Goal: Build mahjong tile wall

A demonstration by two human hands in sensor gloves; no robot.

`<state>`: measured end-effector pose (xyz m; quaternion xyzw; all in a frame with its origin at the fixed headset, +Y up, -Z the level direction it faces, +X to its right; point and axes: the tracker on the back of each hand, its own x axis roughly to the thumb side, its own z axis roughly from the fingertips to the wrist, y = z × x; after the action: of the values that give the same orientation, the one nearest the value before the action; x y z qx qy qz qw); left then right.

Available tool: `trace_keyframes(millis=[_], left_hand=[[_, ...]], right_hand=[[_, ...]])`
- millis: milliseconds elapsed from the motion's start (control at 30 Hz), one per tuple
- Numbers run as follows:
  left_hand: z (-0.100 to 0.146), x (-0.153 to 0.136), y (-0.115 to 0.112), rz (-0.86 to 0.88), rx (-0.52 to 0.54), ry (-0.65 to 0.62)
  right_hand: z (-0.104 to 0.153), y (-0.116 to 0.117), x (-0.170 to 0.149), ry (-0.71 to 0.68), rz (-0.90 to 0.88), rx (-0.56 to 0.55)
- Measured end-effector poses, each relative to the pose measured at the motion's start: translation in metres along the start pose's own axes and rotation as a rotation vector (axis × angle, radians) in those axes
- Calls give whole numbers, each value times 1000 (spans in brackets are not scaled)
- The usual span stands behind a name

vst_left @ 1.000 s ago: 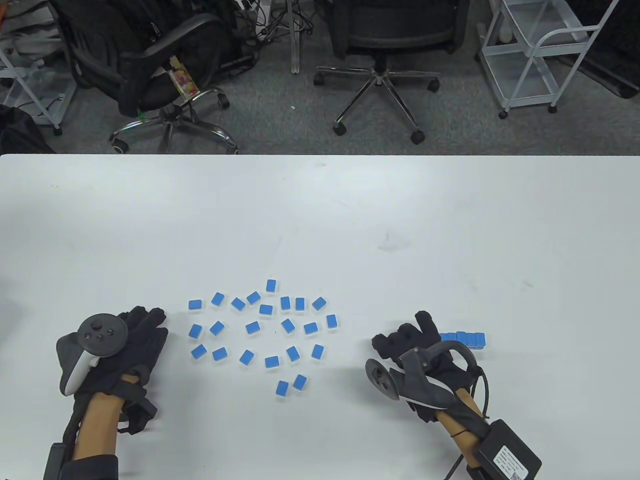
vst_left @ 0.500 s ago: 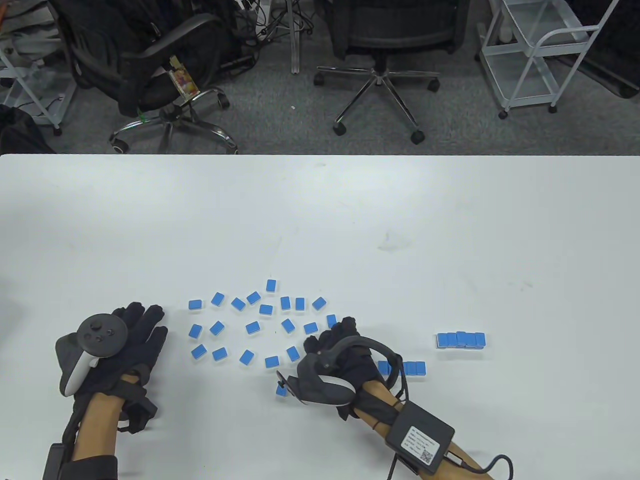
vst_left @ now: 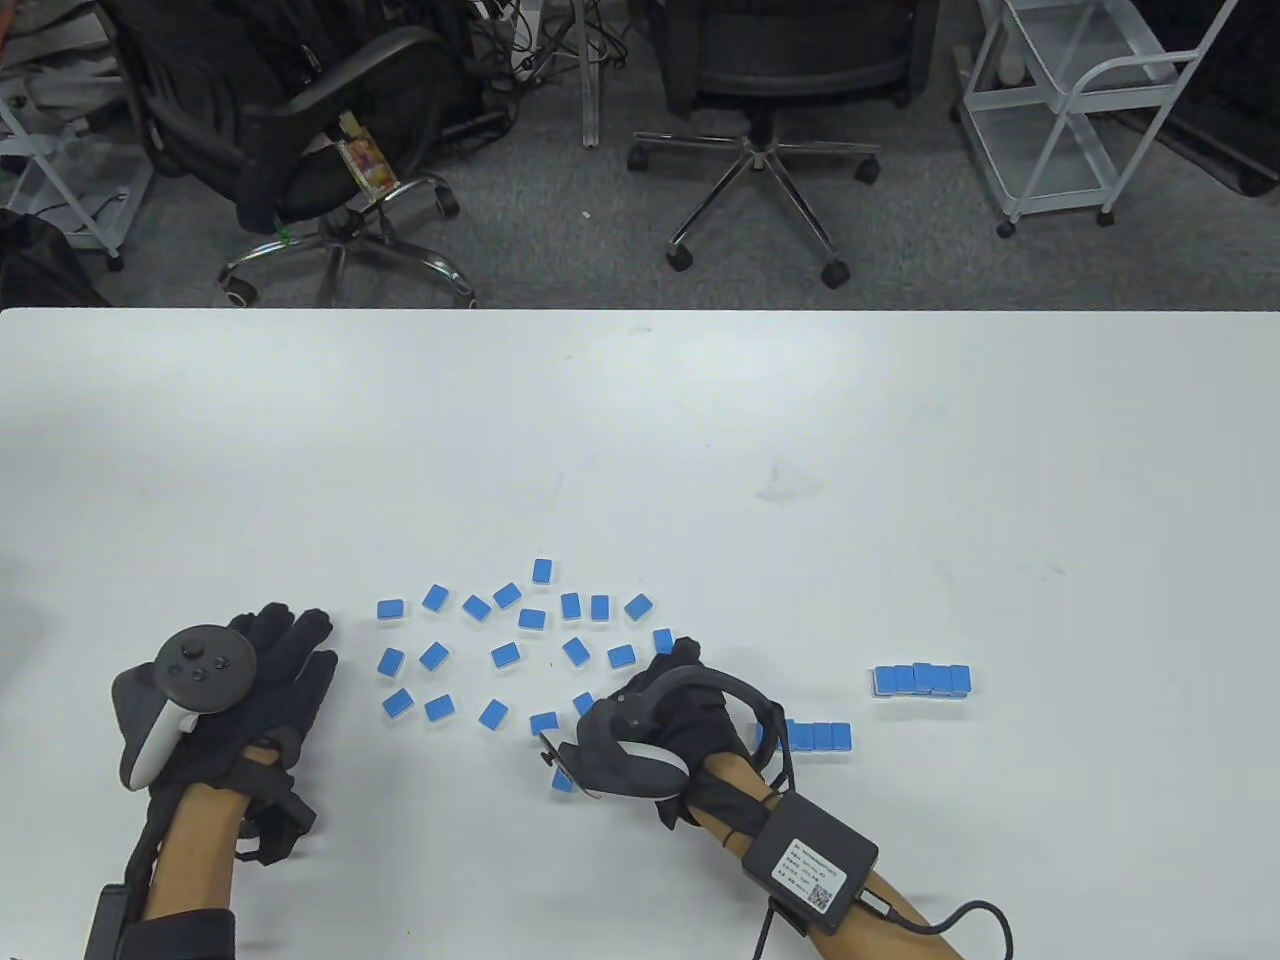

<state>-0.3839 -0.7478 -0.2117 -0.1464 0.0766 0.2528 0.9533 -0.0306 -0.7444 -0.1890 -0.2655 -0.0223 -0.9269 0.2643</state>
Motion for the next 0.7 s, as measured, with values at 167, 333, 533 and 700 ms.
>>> trace_keyframes(millis=[167,333,533,700], left_hand=[[0,-1,-1,4,-4,5],[0,-2,-1,3,-8,8],[0,-2,-1,1,-11,15],[0,-2,-2,1,-14,11]], right_hand=[[31,-21,-41,109,-6,-181],[74,-13,-92,227,-108,-167],[88,43,-117,245,-223,24],[80,53,-112,221,-201,43]])
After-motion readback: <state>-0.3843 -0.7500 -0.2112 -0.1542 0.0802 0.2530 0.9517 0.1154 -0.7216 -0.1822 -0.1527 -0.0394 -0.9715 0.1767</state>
